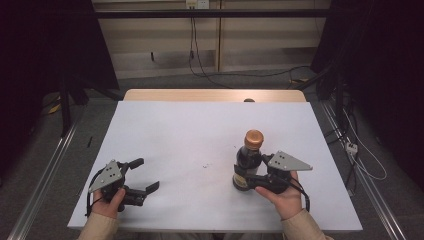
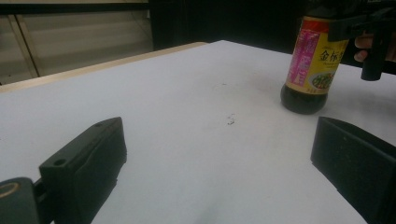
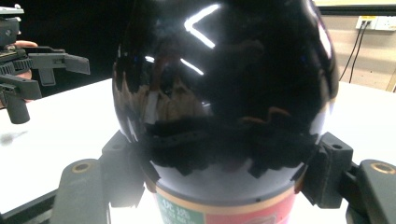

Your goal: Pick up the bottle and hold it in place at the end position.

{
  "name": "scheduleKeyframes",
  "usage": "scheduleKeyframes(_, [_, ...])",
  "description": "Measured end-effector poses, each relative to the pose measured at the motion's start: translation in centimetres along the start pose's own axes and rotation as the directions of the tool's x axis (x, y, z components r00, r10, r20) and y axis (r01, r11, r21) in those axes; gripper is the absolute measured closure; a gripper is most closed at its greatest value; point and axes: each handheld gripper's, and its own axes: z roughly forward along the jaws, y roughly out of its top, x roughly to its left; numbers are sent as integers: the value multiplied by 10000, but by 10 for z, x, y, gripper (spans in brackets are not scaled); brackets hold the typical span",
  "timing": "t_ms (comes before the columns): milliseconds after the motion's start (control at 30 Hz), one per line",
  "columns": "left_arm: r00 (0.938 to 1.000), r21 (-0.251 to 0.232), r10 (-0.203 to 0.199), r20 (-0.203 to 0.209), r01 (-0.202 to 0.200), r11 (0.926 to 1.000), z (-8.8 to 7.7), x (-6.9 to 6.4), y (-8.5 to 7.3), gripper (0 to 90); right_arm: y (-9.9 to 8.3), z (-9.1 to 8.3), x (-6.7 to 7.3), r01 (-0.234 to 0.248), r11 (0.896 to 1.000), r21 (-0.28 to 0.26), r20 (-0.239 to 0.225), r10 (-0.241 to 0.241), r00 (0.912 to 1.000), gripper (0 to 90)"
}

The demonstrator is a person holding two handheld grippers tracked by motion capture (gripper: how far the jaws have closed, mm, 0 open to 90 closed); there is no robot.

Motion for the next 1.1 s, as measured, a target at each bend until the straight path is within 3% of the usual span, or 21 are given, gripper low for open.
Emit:
scheduleKeyframes(700, [10000, -19, 14, -55, -14, 10000, -1, 0, 0, 33, 3, 1, -2, 287, 9996, 76, -115, -286, 9995, 309])
scheduleKeyframes(1100, [10000, -91, -54, -22, 54, 9999, -1, 0, -1, 33, 22, 18, -2, 640, 9979, -70, -384, -642, 9972, 309])
